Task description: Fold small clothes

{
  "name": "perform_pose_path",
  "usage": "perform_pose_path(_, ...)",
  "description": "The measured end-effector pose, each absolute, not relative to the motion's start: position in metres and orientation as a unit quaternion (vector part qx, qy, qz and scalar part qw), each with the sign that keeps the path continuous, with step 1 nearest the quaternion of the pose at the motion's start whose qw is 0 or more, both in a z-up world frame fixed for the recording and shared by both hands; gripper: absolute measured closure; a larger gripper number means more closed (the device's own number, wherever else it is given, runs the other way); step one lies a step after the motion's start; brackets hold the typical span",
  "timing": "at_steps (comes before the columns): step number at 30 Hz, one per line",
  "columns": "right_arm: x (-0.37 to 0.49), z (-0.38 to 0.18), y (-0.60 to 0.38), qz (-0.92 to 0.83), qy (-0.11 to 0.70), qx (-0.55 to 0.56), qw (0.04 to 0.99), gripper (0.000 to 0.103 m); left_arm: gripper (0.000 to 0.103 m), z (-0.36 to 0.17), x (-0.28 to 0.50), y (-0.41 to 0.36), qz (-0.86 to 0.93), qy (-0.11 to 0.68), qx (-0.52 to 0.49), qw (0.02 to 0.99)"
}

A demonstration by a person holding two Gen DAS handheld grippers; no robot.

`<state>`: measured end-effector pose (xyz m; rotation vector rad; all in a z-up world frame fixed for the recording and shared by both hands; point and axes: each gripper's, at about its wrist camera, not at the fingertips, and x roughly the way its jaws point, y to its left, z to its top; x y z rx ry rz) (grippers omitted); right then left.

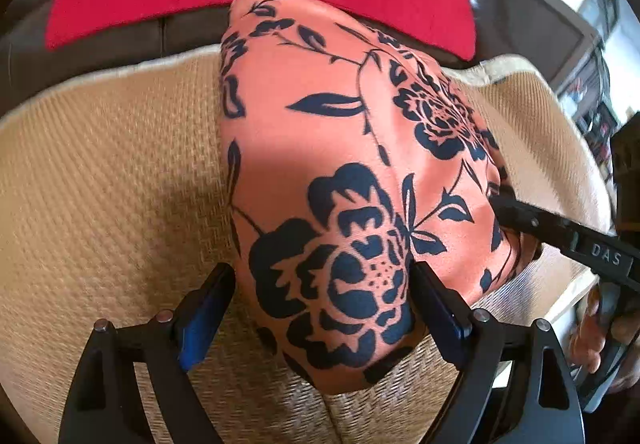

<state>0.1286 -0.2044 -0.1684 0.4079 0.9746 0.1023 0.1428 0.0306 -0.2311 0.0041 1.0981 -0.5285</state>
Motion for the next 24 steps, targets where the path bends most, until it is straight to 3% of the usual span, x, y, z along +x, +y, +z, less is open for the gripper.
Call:
perform_pose_path(6,0.151,-0.145,-0.212,0.037,0.447,0.212,0.868,0.080,0.013,-0.216,0.127,0.017,-0.247,0.463,0.078,0.848)
perform_pose_path(12,0.205,-0.133,-0.207,0.050,0.411,0.241,0.878,0.077,0.013,-0.214,0.132,0.024,-0.261,0.464,0.074,0.843)
perform_pose_path(13,0.215,-0.139,-0.207,0.051,0.417,0.242,0.875,0.070,0.013,-0.213,0.132,0.026,-0.262,0.463,0.075,0.843)
perform_pose_path(14,0.226,-0.147,-0.204,0.045,0.429,0.234,0.872,0.050,0.013,-0.215,0.141,0.026,-0.264,0.462,0.077,0.843)
perform_pose_path(15,0.235,-0.158,-0.202,0.037,0.445,0.225,0.866,0.047,0.013,-0.214,0.141,0.026,-0.265,0.460,0.078,0.844)
perform_pose_path(19,0.241,-0.158,-0.196,0.039,0.450,0.212,0.867,0.046,0.013,-0.207,0.137,0.028,-0.261,0.450,0.094,0.849)
perform_pose_path(24,0.235,-0.129,-0.177,0.086,0.395,0.209,0.890,0.045,0.013,-0.201,0.133,0.028,-0.257,0.436,0.110,0.856)
